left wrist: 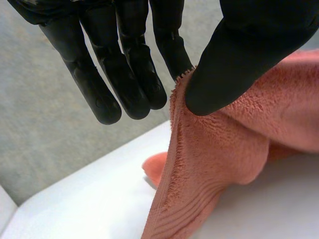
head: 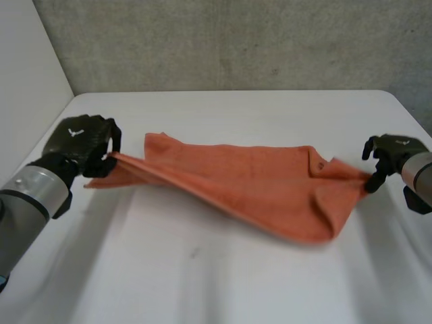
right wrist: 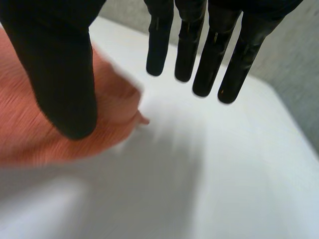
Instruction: Fold the laundry
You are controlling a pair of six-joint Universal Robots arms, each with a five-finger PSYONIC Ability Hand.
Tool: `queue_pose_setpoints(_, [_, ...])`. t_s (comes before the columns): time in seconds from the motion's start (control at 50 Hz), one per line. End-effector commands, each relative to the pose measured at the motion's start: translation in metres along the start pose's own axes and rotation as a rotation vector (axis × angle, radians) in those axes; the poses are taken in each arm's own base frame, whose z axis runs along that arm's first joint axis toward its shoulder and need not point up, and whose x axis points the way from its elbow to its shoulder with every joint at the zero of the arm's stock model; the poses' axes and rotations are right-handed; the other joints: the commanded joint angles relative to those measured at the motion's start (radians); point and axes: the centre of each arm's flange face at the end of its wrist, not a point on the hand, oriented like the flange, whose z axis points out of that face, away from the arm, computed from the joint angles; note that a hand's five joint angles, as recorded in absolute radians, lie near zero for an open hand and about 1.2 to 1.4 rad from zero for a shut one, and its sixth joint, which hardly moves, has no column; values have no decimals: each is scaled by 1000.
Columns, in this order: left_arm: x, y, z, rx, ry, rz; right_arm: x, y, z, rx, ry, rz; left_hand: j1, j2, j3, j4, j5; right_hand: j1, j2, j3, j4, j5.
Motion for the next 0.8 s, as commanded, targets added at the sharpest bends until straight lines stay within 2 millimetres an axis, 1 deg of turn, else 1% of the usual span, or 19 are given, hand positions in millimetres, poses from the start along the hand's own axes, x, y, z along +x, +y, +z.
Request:
queue_pose_setpoints(0.02, [11,13,6,-40,33,-3,-6,-10,-19,23,-69,-5,277,202,206,206,250,39,-34,-42,-43,-48])
queue_pose_setpoints(0.04, [11,12,7,-35,32,-2,-7,-18,-28,56,-89,-19,277,202,206,206,250,45,-28,-37,-37,-42])
queue_pose_setpoints(0.1, [10,10,9,-28,31,0,-10,-27,-38,94,-129,-53,277,202,206,206,250,60,-14,-22,-23,-28])
queue_pose_setpoints(0.12, [10,8,10,-22,30,2,-12,-30,-44,113,-158,-88,277,202,206,206,250,60,-14,-22,-23,-28])
queue_pose_setpoints(0.16, [9,7,11,-18,30,3,-13,-30,-46,118,-173,-111,277,202,206,206,250,60,-14,-22,-23,-28])
queue_pose_setpoints(0.2, [9,8,14,-16,30,3,-14,-31,-56,141,-207,-198,277,202,206,206,250,51,-22,-31,-31,-36])
queue_pose_setpoints(0.24, [8,7,16,-15,28,4,-19,-28,-68,168,-248,-309,277,202,206,206,250,31,-43,-51,-52,-57])
queue_pose_setpoints(0.26, [8,7,16,-15,28,4,-23,-22,-75,176,-276,-383,277,202,206,206,250,-4,-78,-86,-87,-92])
queue_pose_setpoints(0.32, [7,8,19,-16,29,2,-30,-15,-85,192,-315,-485,277,202,206,206,250,-75,-149,-157,-158,-162])
queue_pose_setpoints(0.34, [8,9,19,-19,31,1,-34,-10,-91,201,-336,-537,277,202,206,206,250,-75,-149,-157,-158,-163])
queue_pose_setpoints(0.4, [8,11,20,-25,32,-2,-39,-3,-99,210,-361,-598,277,202,206,206,250,-75,-149,-157,-158,-163])
queue_pose_setpoints(0.42, [9,13,20,-32,33,-8,-43,3,-105,208,-378,-622,277,202,206,206,250,-75,-149,-157,-158,-163])
queue_pose_setpoints(0.48, [9,15,21,-38,34,-12,-48,10,-111,202,-397,-648,277,202,206,206,250,-72,-146,-154,-155,-160])
queue_pose_setpoints(0.54, [10,19,21,-50,39,-14,-58,15,-122,221,-432,-667,277,202,206,206,250,-72,-146,-154,-155,-160])
queue_pose_setpoints(0.58, [11,19,21,-51,42,-14,-61,16,-123,226,-438,-675,277,202,206,206,250,-69,-143,-151,-152,-157])
queue_pose_setpoints(0.64, [13,20,21,-52,45,-14,-76,25,-124,272,-464,-761,277,202,206,206,250,-57,-131,-139,-140,-145])
queue_pose_setpoints(0.68, [13,20,20,-53,46,-15,-79,27,-123,279,-470,-778,277,202,206,206,250,-57,-131,-139,-140,-145])
queue_pose_setpoints(0.72, [13,20,20,-55,46,-17,-90,37,-120,279,-508,-838,277,202,206,206,250,-43,-117,-125,-126,-130])
queue_pose_setpoints(0.8, [13,21,20,-56,46,-19,-96,48,-114,251,-530,-910,277,202,206,206,250,-25,-99,-107,-108,-113])
